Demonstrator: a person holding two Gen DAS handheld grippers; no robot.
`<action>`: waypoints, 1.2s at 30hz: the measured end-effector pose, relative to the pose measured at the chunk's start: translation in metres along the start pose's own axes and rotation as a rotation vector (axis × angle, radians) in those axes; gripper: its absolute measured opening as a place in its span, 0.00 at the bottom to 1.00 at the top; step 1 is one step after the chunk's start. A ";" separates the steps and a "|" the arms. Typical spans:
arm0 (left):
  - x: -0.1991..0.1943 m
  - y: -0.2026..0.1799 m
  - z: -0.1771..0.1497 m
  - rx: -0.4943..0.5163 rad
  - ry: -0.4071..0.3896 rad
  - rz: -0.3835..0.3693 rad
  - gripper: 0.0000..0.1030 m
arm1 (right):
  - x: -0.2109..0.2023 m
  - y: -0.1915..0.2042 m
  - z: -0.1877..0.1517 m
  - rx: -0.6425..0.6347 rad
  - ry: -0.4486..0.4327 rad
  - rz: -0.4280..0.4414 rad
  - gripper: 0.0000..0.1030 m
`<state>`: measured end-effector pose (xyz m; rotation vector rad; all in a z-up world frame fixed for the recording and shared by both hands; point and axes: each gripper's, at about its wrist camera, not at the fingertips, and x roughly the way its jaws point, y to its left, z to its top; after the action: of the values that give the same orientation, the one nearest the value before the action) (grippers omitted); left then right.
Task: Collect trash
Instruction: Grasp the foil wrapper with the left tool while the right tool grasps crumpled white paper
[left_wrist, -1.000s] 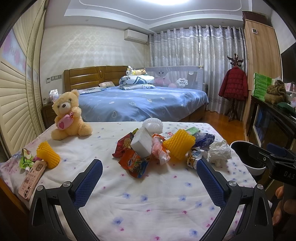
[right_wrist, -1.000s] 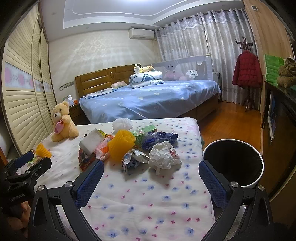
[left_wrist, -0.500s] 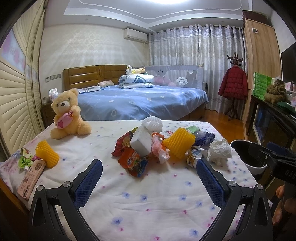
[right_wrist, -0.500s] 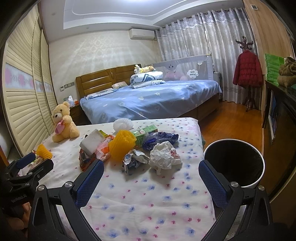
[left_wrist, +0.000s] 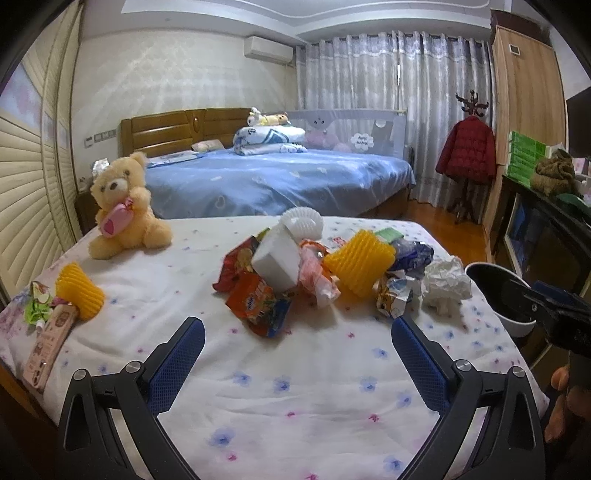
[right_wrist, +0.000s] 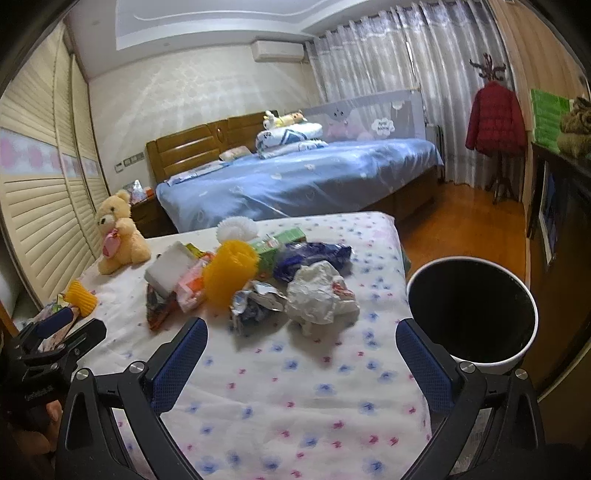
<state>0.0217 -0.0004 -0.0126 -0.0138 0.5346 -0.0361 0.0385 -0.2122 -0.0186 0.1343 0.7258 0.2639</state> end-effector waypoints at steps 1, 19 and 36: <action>0.004 -0.002 0.000 0.003 0.010 -0.006 0.98 | 0.003 -0.004 0.001 0.008 0.008 -0.003 0.99; 0.084 -0.043 0.026 0.080 0.145 -0.127 0.86 | 0.075 -0.041 0.011 0.081 0.200 0.105 0.52; 0.128 -0.055 0.037 0.116 0.311 -0.200 0.08 | 0.080 -0.047 0.008 0.116 0.208 0.154 0.12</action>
<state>0.1490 -0.0603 -0.0450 0.0529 0.8404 -0.2678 0.1102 -0.2351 -0.0730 0.2767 0.9393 0.3864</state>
